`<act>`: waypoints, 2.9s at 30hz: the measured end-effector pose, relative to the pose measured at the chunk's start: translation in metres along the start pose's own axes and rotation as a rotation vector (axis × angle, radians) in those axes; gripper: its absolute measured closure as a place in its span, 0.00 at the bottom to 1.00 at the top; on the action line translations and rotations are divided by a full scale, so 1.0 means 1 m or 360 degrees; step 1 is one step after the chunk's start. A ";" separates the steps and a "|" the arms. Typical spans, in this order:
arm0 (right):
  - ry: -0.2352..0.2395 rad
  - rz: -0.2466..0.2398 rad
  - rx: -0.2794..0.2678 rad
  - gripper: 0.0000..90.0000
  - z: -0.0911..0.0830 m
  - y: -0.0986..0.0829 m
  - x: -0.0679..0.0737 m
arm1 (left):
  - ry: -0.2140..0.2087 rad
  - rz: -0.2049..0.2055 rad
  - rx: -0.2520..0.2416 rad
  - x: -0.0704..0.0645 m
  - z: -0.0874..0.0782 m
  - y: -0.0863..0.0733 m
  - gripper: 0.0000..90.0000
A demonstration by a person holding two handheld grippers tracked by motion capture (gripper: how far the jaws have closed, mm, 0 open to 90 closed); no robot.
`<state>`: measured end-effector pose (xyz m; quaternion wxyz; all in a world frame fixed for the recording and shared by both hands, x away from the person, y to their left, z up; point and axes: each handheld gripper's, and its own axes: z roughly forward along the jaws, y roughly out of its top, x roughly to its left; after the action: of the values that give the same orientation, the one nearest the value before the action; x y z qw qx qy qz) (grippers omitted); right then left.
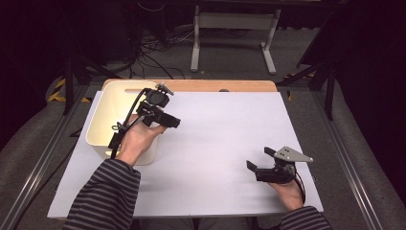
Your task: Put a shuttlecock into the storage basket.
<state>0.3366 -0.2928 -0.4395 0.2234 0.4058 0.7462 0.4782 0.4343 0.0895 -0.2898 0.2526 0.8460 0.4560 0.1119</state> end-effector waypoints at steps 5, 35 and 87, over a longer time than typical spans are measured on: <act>-0.0002 0.0001 0.0002 0.10 0.000 0.000 0.000 | -0.0011 0.0019 0.0006 -0.006 0.002 0.001 0.33; 0.0002 0.0007 0.0009 0.10 0.000 0.000 0.000 | -0.0070 0.0073 0.0045 -0.027 0.022 -0.004 0.32; 0.0005 0.0012 0.0005 0.10 0.000 0.000 0.000 | -0.0111 0.0111 0.0124 -0.047 0.056 -0.024 0.31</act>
<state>0.3365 -0.2931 -0.4395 0.2197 0.4082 0.7457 0.4785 0.4143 0.0428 -0.3480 0.2311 0.8740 0.4211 0.0732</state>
